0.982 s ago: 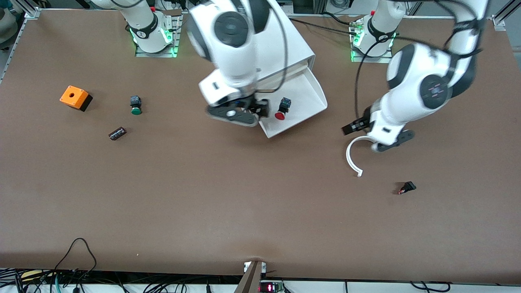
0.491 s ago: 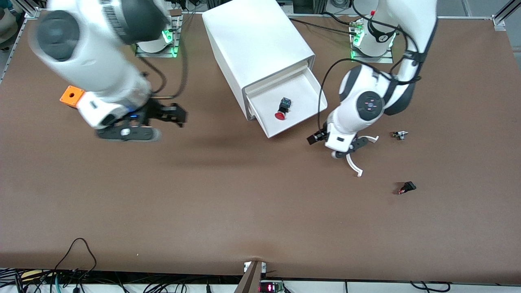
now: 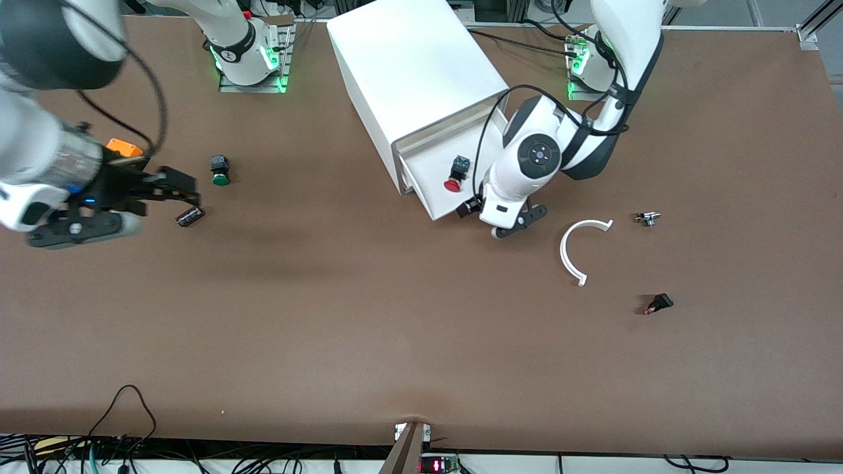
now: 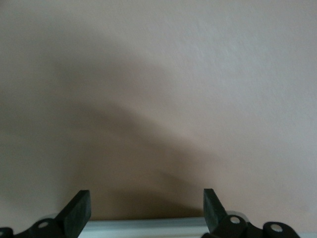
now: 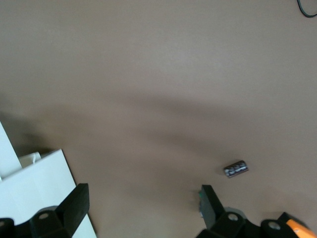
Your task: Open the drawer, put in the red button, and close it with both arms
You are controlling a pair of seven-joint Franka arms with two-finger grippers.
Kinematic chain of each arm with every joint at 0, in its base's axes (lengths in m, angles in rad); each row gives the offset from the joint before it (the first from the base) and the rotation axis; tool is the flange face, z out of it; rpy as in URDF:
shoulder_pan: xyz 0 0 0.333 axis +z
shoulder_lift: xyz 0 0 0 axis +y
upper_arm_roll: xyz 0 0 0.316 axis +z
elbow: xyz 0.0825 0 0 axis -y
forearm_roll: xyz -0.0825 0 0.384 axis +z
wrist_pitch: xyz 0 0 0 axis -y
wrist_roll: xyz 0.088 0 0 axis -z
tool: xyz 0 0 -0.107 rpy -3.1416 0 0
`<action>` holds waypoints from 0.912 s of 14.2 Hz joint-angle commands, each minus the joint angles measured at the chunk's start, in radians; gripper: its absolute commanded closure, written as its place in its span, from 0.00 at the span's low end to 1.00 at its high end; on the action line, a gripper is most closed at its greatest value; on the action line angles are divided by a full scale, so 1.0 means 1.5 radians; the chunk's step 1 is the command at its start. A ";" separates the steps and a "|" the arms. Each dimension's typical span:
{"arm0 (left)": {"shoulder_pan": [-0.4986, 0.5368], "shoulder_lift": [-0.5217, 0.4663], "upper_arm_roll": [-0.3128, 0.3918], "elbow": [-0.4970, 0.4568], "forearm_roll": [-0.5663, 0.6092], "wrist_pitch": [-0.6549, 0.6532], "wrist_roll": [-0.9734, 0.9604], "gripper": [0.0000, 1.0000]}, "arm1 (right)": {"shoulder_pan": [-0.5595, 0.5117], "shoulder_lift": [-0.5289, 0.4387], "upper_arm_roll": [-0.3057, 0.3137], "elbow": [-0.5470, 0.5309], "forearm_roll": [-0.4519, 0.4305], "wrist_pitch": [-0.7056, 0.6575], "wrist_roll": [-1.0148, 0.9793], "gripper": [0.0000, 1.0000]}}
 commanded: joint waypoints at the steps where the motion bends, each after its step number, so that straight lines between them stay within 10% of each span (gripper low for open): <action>1: -0.004 -0.004 -0.025 0.005 -0.013 -0.002 -0.027 0.00 | -0.086 -0.078 0.112 -0.053 -0.069 -0.003 -0.046 0.00; 9: -0.009 -0.003 -0.102 0.002 -0.013 -0.002 -0.078 0.00 | -0.367 -0.287 0.456 -0.305 -0.185 0.101 -0.034 0.00; 13: -0.012 -0.003 -0.138 0.002 -0.009 -0.001 -0.129 0.00 | -0.376 -0.327 0.470 -0.405 -0.190 0.173 -0.034 0.00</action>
